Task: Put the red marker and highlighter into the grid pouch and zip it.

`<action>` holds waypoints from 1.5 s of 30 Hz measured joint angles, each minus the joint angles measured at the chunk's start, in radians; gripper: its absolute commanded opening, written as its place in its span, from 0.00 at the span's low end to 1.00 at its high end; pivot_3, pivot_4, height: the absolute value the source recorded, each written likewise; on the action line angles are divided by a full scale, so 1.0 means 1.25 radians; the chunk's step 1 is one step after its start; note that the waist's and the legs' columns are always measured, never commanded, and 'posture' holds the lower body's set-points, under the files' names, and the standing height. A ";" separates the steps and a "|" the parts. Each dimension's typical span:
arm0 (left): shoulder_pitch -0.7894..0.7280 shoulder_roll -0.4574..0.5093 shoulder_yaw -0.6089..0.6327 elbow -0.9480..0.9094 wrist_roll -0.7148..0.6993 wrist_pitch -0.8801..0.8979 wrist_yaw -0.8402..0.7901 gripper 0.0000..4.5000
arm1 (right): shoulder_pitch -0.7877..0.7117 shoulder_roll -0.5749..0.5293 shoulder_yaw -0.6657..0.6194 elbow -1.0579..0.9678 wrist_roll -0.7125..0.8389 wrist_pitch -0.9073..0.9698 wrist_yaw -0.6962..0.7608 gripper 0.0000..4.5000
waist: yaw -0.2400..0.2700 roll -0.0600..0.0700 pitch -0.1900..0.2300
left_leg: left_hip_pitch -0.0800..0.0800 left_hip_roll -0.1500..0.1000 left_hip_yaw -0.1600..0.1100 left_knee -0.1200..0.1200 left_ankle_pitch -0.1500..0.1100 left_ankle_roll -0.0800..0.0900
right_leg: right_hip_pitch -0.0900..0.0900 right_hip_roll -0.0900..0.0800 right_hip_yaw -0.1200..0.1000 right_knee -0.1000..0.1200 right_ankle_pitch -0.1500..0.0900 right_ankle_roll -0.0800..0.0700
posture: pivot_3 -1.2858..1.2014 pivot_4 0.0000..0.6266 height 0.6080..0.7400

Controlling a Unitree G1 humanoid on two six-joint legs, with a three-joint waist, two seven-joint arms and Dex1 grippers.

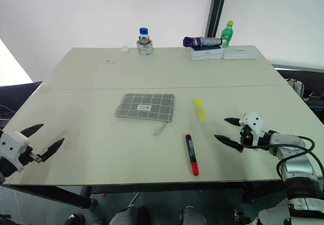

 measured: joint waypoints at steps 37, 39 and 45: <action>-0.477 0.051 -0.267 0.472 0.397 -0.356 0.247 1.00 | -0.301 0.314 0.138 0.123 -0.171 -0.024 -0.349 0.01 | 0.000 0.000 0.000 | -0.004 -0.001 0.005 0.000 0.004 -0.004 | -0.005 0.003 0.000 0.002 0.001 0.001 | 0.52 0.24 1.00; -0.522 0.051 -0.302 0.522 0.429 -0.390 0.274 1.00 | -0.341 0.334 0.161 0.186 -0.216 -0.062 -0.400 0.01 | -0.001 0.000 0.000 | -0.004 -0.001 0.007 0.000 0.004 -0.004 | -0.005 0.003 0.001 0.002 0.000 0.001 | 0.52 0.24 1.00; -0.623 0.042 -0.436 0.671 0.570 -0.452 0.385 1.00 | -0.444 0.353 0.214 0.390 -0.347 -0.153 -0.572 0.01 | -0.001 0.000 0.000 | -0.005 -0.001 0.010 -0.001 0.004 -0.006 | -0.008 0.004 0.002 0.003 0.000 0.001 | 0.52 0.24 1.00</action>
